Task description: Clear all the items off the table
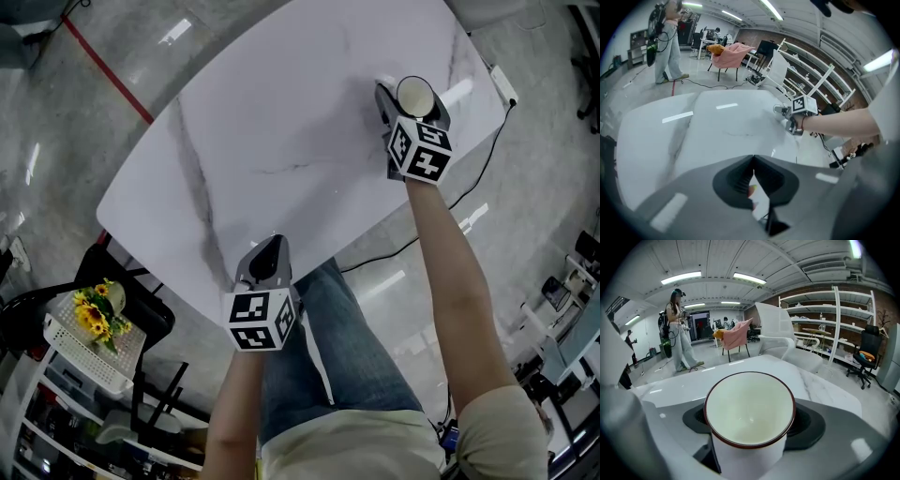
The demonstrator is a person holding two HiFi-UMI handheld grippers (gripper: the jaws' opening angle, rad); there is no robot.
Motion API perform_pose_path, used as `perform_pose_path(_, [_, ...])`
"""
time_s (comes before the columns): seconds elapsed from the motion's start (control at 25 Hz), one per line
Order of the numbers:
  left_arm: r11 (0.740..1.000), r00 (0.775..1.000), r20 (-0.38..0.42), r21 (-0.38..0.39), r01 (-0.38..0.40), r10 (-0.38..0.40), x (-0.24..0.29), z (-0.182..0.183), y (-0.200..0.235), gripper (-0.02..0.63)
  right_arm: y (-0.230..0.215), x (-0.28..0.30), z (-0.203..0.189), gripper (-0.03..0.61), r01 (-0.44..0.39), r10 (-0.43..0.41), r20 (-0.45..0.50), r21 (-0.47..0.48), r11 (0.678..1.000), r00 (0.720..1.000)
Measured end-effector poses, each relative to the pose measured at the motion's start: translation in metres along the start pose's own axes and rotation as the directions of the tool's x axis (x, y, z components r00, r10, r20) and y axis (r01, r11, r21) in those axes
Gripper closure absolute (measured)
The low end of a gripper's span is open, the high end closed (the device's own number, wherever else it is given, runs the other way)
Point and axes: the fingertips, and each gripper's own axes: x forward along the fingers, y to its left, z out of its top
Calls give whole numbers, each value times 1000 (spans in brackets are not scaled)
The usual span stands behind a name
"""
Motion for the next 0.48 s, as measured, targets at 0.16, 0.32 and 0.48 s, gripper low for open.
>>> perform_pose_path(0.16, [1000, 1000, 4, -8, 1, -1, -1, -1, 3, 604, 0, 1, -1, 170, 5, -5, -6, -3, 1000, 1000])
perform_pose_path(0.32, [1000, 1000, 5, -10, 3, -2, -3, -3, 6, 604, -1, 1, -2, 172, 24, -24, -14, 2, 1000, 1000])
perform_pose_path(0.48, [1000, 1000, 15, -13, -2, 2, -9, -6, 12, 604, 2, -1, -1, 172, 40, -41, -24, -10, 999, 999])
